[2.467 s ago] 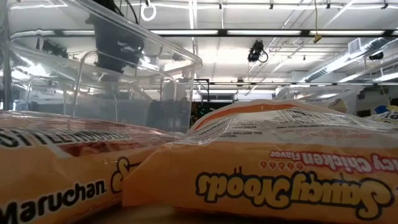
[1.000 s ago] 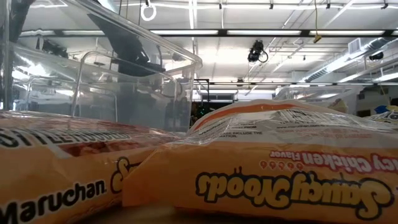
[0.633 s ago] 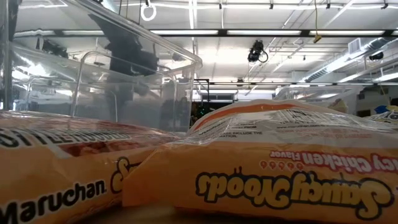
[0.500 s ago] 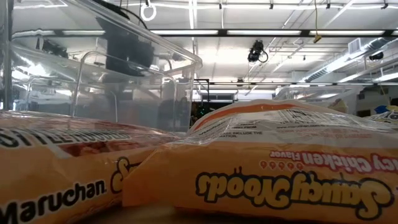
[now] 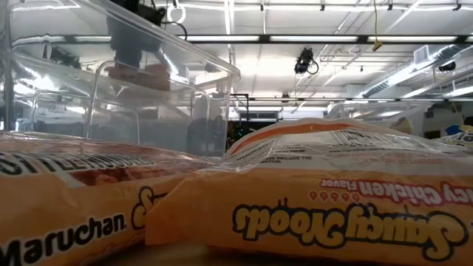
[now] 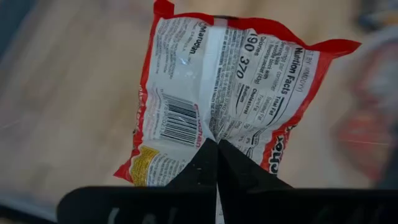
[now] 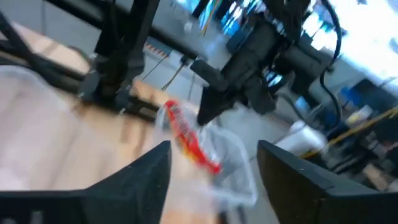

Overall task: Sort Maruchan noodles
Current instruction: Adjust the orange noodle pack in the top left transparent bin

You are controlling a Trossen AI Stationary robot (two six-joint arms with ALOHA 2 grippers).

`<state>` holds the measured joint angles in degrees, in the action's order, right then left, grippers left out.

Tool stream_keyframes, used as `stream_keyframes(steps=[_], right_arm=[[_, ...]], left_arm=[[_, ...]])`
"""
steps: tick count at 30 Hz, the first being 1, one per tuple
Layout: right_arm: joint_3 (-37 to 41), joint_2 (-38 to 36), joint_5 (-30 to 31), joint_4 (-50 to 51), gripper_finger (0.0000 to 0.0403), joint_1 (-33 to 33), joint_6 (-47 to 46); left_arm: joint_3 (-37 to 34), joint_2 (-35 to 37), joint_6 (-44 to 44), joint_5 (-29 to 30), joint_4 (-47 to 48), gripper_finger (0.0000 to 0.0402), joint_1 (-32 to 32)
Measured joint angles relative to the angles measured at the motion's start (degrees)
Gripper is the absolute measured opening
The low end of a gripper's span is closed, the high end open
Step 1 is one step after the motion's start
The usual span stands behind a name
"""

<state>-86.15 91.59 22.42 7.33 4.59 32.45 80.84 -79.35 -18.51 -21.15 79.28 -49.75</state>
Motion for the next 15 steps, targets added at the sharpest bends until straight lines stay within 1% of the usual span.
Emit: stream_keyframes(steps=[4, 7, 9, 12, 15], right_arm=[[0.0, 5.39, -1.12, -7.52, 0.03, -0.83, 6.78], [0.01, 8.61, -1.22, -9.22, 0.0325, -1.79, 9.98], [0.02, 10.31, -1.45, -9.1, 0.0332, -2.56, 11.47], [0.02, 12.41, -4.4, -9.38, 0.0331, -3.83, 11.69], [0.02, 13.75, -6.82, -11.29, 0.0324, -4.57, 12.72]], left_arm=[[0.44, 3.09, 0.14, -6.44, 0.47, 0.0001, 1.22], [0.44, 5.44, 1.42, -10.47, 0.82, 0.0001, 2.68], [0.44, 6.95, 2.99, -12.69, 0.82, 0.0001, 4.01], [0.44, 8.48, 5.94, -15.64, 0.28, 0.0001, 7.16], [0.44, 9.13, 9.08, -16.52, -0.09, 0.0001, 11.52]])
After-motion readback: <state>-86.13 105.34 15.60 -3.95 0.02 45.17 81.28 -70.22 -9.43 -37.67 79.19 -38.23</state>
